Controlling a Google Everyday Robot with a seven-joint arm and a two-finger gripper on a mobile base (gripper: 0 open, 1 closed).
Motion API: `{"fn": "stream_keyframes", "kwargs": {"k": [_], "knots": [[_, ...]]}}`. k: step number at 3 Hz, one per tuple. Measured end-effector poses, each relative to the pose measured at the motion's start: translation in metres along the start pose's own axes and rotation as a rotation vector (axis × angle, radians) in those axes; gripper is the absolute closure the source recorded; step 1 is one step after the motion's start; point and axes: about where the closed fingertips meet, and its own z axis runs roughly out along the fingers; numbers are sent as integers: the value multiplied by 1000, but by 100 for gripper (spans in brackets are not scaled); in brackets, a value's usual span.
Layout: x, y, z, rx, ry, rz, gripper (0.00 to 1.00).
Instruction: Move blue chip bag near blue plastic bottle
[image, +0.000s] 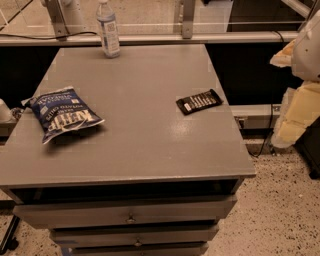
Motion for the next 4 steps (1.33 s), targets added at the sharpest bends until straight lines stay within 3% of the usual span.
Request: {"fn": "stream_keyframes", "kwargs": {"k": [1,2,3,4], "knots": [[0,0,0,0,0,0,0],[-6,-15,3,25,-55,-10,0],[-25,-48,13,64,-134,-70,0],[-46,-67,26,43,-215,-120,0]]}}
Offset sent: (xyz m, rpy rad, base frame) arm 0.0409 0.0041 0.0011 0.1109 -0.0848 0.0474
